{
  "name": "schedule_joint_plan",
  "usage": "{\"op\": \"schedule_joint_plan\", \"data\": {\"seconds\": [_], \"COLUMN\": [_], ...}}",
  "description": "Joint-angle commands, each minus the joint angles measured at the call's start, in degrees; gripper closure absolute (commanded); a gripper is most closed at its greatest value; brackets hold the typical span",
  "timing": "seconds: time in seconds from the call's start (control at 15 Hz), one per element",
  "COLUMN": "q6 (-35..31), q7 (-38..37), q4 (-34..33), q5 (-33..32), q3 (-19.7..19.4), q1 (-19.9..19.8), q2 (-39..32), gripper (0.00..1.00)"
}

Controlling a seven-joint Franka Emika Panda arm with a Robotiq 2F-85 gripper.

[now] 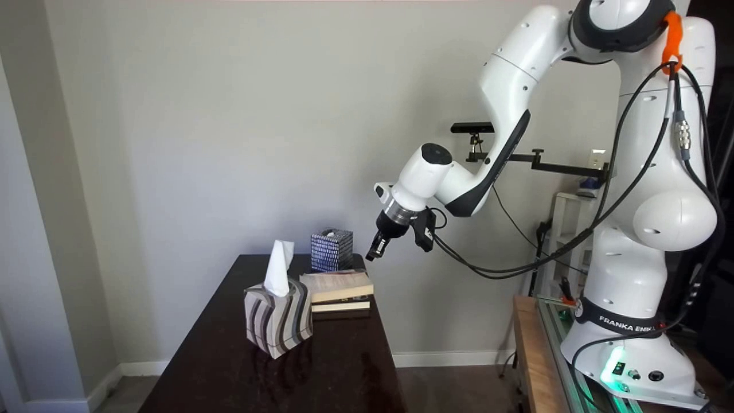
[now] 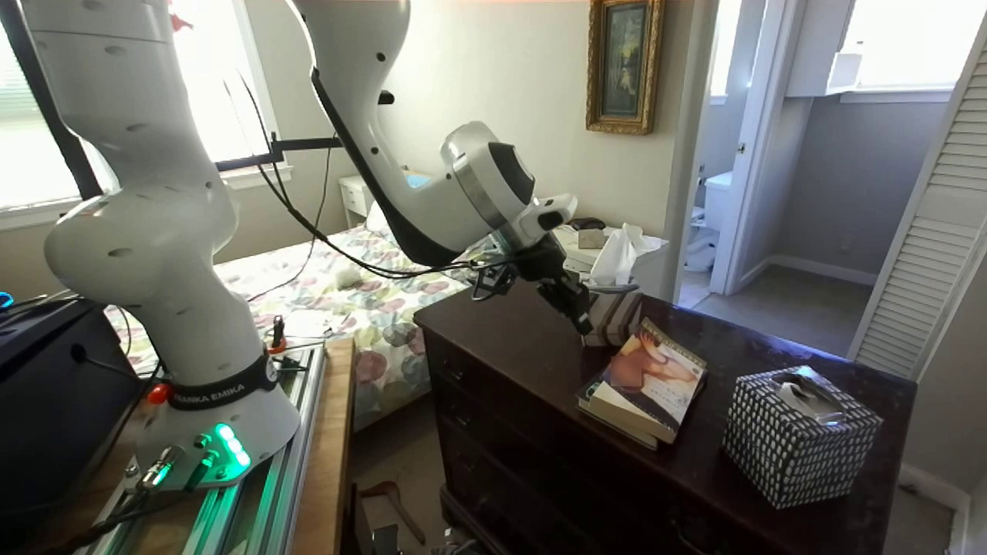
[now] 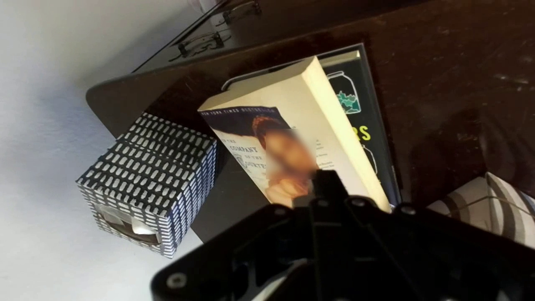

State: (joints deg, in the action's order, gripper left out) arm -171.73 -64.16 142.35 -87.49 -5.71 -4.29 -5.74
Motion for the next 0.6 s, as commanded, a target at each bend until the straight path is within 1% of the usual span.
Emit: {"op": "schedule_joint_plan", "data": {"seconds": [0.0,0.27,0.53], "q6": [-4.47,-5.94,-4.76], "q7": [2.32,4.79,7.39], "q4": [-0.68,-2.46,-5.04], "q5": [-2.75,-2.66,-1.37], "q3": [-2.13,-3.6,-3.1], "q1": [-2.26,-3.55,-2.97], "q2": [-1.28,-4.46,-8.59], "gripper": [1.0,1.0,1.0]}}
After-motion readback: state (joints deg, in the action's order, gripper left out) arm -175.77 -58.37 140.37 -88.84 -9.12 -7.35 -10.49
